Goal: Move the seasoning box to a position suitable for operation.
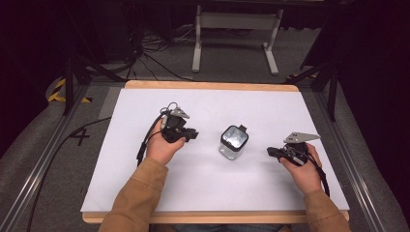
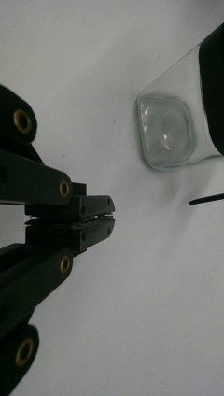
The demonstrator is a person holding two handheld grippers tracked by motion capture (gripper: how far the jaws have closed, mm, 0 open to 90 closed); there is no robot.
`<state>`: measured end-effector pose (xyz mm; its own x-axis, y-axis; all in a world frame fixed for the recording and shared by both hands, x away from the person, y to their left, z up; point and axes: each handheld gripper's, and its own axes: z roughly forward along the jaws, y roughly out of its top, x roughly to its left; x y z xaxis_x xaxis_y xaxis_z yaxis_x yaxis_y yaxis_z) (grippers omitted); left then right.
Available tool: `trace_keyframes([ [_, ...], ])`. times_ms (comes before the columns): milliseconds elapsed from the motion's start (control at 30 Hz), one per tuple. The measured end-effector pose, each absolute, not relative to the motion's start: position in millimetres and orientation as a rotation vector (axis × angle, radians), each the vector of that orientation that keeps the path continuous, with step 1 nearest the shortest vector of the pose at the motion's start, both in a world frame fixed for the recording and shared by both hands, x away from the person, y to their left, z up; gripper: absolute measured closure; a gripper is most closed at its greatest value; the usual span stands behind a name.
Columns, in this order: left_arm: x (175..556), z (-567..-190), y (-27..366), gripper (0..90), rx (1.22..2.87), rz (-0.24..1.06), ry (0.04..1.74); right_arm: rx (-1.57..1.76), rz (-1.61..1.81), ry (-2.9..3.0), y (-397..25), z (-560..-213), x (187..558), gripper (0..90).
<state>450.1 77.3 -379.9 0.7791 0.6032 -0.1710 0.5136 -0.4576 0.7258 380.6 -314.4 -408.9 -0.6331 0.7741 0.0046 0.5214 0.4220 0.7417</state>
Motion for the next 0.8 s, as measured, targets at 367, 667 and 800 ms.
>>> trace_keyframes([
  [367,465,-402,31,85.2,2.205,0.113,0.801,1.044,1.053,2.332,-318,-404,371,90.0],
  [667,465,-407,8,84.8,2.224,0.108,0.734,1.091,1.074,2.29,-333,-403,358,90.0],
  [800,464,-407,4,86.3,2.238,0.105,0.724,1.088,1.087,2.284,-335,-404,357,90.0],
])
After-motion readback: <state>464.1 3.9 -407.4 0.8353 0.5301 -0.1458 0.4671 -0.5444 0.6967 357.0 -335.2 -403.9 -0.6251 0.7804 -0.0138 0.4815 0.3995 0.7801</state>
